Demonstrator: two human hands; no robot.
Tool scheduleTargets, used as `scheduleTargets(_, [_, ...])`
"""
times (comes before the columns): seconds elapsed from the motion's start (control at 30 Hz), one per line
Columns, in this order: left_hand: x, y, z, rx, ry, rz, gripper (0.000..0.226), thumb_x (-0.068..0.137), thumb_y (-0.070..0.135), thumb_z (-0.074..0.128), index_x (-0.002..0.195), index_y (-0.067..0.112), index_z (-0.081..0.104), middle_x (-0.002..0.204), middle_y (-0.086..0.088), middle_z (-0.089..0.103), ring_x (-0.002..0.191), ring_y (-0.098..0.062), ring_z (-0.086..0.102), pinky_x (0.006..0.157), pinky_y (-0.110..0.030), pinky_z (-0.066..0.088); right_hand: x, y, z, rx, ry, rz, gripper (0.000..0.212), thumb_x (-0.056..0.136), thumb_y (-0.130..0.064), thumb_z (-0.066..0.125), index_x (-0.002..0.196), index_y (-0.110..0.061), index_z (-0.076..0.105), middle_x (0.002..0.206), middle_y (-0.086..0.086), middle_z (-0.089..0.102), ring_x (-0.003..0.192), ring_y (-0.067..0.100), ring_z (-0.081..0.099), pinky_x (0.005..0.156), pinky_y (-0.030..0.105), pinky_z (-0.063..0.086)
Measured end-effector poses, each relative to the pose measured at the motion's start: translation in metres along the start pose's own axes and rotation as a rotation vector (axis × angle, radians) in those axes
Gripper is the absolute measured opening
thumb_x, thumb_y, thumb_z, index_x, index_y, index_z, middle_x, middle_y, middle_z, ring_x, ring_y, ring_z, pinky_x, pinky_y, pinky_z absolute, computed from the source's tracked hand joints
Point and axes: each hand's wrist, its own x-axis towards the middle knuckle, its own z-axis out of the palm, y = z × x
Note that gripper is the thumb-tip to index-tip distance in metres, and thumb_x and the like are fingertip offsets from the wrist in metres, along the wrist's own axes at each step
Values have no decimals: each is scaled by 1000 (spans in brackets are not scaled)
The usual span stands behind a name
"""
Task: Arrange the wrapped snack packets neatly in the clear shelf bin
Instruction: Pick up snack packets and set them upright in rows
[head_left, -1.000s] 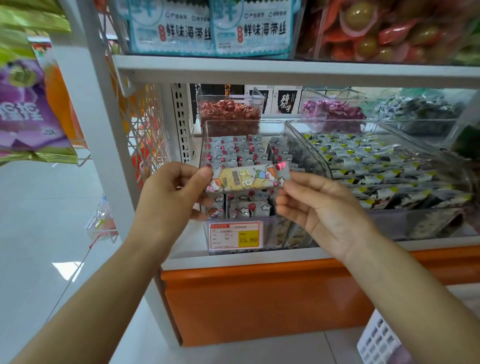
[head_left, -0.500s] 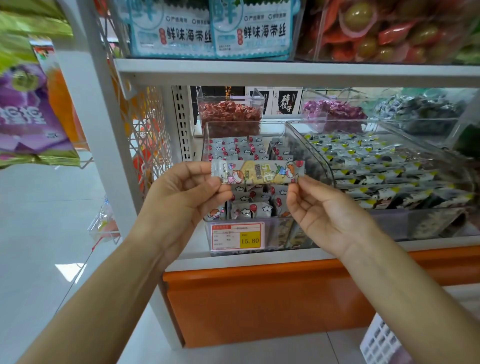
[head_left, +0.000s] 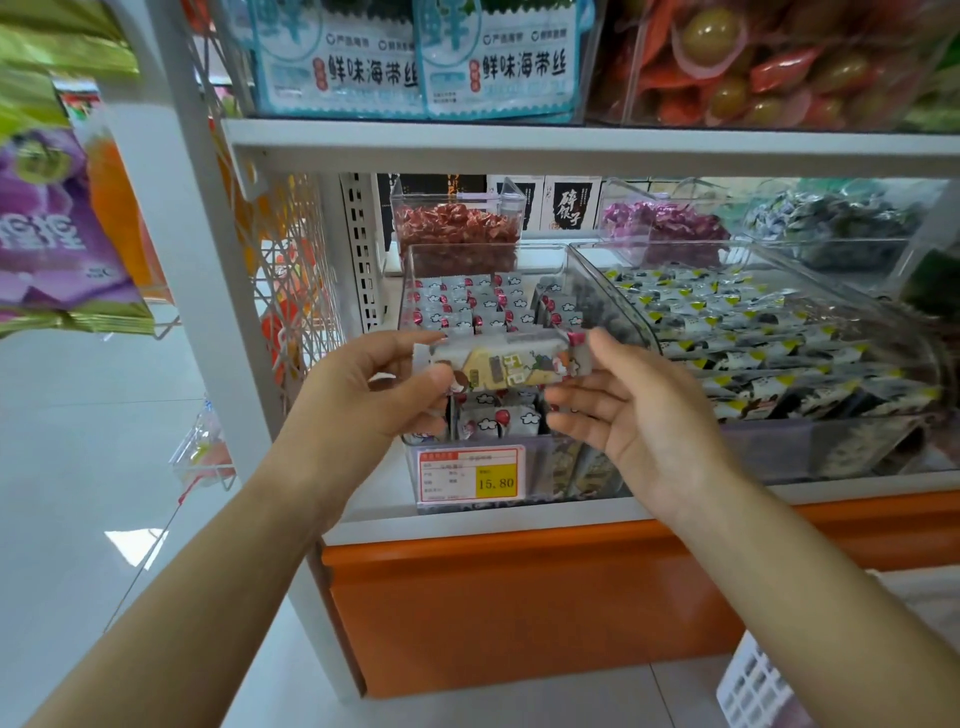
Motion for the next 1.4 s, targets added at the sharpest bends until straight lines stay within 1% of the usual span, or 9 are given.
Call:
scheduleTargets(0.1, [-2, 2, 0, 141, -15, 122, 38, 80, 7, 66, 106, 35, 65, 103, -18, 63, 87, -28, 66, 65, -17, 54, 0, -2, -2, -149, -10, -48, 29, 71, -34, 68, 83, -9, 61, 78, 10, 68, 67, 19, 69, 47, 24, 52])
scheduleTargets(0.2, [-4, 6, 1, 51, -61, 85, 35, 74, 16, 70, 106, 32, 66, 103, -12, 64, 84, -18, 69, 68, -15, 54, 2, 0, -5, -236, -31, -125, 9, 84, -16, 64, 92, -11, 64, 97, 18, 67, 75, 22, 69, 56, 24, 54])
scheduleTargets(0.3, [-4, 8, 1, -19, -51, 38, 40, 66, 28, 68, 106, 25, 68, 93, -3, 68, 83, -10, 70, 70, -14, 53, 4, -1, -8, -273, -105, -153, 20, 88, -9, 60, 97, -22, 72, 105, 14, 67, 83, 21, 69, 67, 27, 57])
scheduleTargets(0.53, [-3, 4, 3, 103, -23, 56, 27, 77, 19, 69, 103, 29, 69, 97, -5, 69, 90, -18, 66, 79, -20, 55, 4, -4, -8, -485, -119, -267, 11, 83, -17, 68, 88, -25, 74, 91, 0, 73, 89, 17, 69, 75, 36, 58])
scheduleTargets(0.77, [-2, 3, 7, 241, -61, 91, 31, 74, 22, 72, 99, 39, 67, 94, 6, 61, 89, -4, 61, 71, -11, 51, 5, -10, -11, -761, -105, -433, 13, 84, -21, 66, 77, -31, 70, 77, -21, 69, 77, -4, 63, 67, 11, 48])
scheduleTargets(0.93, [1, 5, 11, 225, -32, 85, 25, 75, 23, 72, 95, 35, 68, 93, 3, 62, 83, -4, 60, 63, -6, 47, 3, -14, -12, -706, -221, -372, 14, 78, -21, 72, 91, -28, 72, 87, -15, 72, 84, -2, 66, 71, 11, 49])
scheduleTargets(1.1, [2, 5, 16, 240, -47, 104, 22, 73, 33, 71, 95, 32, 68, 92, 1, 63, 82, -6, 61, 65, -10, 48, 3, -11, -10, -714, -146, -427, 8, 80, -23, 69, 78, -30, 70, 73, -21, 69, 73, -4, 63, 63, 8, 45])
scheduleTargets(1.23, [2, 3, 23, 293, -38, 121, 17, 75, 27, 72, 91, 28, 66, 91, 3, 59, 85, -7, 59, 71, -18, 48, 3, -9, -9, -792, -94, -507, 11, 84, -23, 67, 73, -21, 70, 68, -7, 66, 66, 4, 61, 60, 12, 45])
scheduleTargets(1.4, [4, 9, 25, 193, -75, 81, 11, 76, 23, 70, 76, 13, 65, 74, -3, 66, 66, -7, 60, 59, -18, 50, 2, -9, -9, -836, -145, -550, 18, 86, -22, 64, 69, -21, 65, 55, -18, 57, 54, -2, 53, 54, 8, 36])
